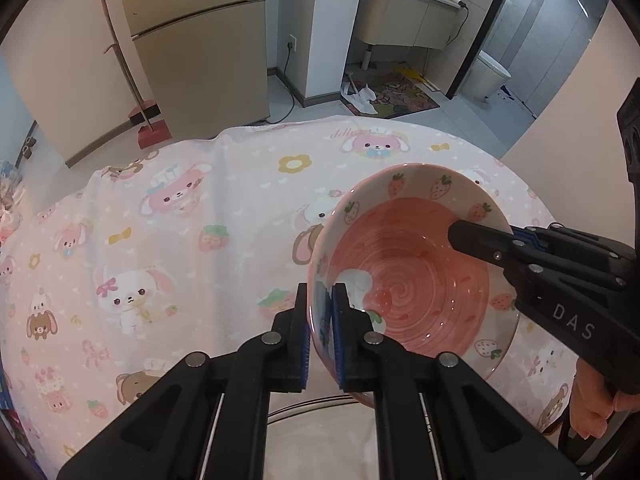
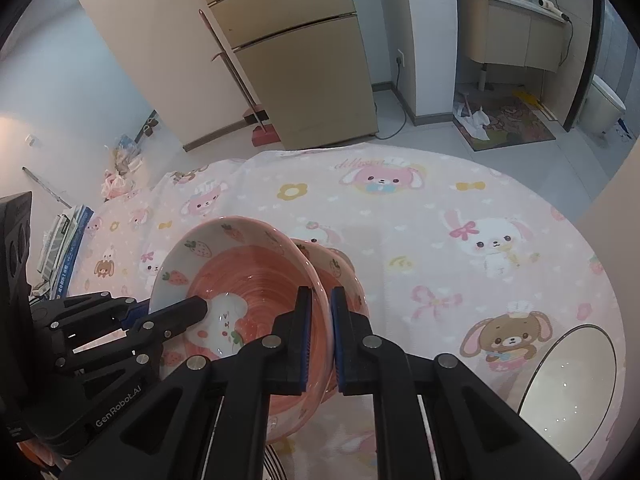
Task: Organize plates and bowls
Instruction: 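Lift the pink bowl with both tools and carry it over the other pink bowl, then lower the pink bowl into the other pink bowl with both tools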
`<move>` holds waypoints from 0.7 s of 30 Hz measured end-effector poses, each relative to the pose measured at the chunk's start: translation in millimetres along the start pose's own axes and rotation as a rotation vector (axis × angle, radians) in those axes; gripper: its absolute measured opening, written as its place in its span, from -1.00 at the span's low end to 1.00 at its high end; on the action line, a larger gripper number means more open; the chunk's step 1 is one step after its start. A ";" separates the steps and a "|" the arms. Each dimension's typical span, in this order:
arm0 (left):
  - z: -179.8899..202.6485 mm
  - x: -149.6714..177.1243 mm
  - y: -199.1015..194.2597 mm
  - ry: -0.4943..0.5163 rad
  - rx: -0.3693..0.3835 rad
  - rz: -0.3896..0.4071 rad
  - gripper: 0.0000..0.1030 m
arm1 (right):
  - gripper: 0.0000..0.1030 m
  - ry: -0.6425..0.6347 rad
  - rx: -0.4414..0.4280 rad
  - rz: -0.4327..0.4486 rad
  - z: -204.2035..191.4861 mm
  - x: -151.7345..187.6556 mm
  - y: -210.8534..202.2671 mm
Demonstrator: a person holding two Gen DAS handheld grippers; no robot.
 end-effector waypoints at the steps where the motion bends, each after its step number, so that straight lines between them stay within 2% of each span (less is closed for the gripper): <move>1: 0.4 0.1 1.0 0.000 -0.001 -0.001 -0.86 | -0.79 0.001 0.004 0.000 -0.1 -0.2 1.1; 15: 2.1 3.8 10.5 0.019 -0.039 -0.017 -0.85 | -0.78 0.008 0.007 -0.043 5.8 4.3 16.6; 21: 1.7 5.3 17.6 0.006 -0.027 -0.035 -0.83 | -0.77 0.012 0.010 -0.053 7.2 6.1 19.8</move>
Point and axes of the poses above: each gripper's, at about its wrist camera, not at the fingertips, and y roughly the way its jaws point, z to its right, x to its underside, the point moved 8 cm from there along y, roughly the way its jaws point, and after that the axes turned 8 degrees about z, right-handed, at the moved point
